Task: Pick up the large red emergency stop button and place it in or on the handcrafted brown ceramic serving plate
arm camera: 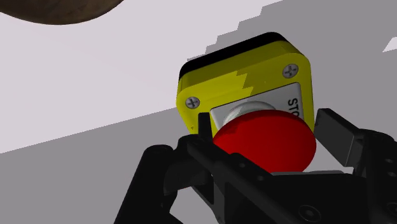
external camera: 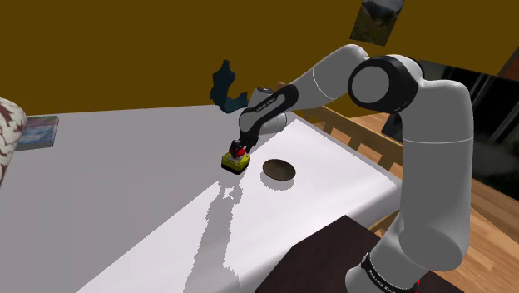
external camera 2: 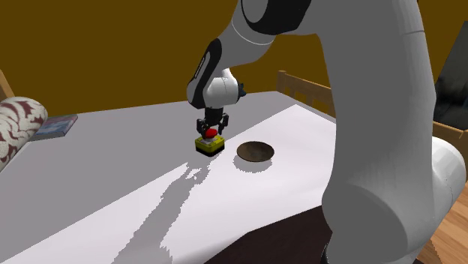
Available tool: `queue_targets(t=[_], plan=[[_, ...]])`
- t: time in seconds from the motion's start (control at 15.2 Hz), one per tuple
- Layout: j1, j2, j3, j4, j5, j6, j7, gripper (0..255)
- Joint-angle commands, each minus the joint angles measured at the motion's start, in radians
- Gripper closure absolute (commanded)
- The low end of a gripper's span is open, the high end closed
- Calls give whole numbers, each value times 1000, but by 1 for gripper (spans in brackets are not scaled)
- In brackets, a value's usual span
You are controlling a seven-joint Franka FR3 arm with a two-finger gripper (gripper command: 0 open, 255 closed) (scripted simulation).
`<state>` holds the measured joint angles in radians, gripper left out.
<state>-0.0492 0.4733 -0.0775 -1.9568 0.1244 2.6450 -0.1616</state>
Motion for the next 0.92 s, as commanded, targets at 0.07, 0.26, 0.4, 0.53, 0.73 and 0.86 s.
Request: queue_targets(t=[0.07,0.26,0.4,0.53,0.73,0.86], plan=[[1,2,1,-2,0,-2,1,255],[1,1,1,-6,0,1,0,255],[3,-18,-2,-5,-4,-19,3,255],[5,-37,-5,-4,-8,-40,7,255],[8,-65,-9,0,-14,-71,12,255],[10,-82,-11,4,-18,-92,15,255]])
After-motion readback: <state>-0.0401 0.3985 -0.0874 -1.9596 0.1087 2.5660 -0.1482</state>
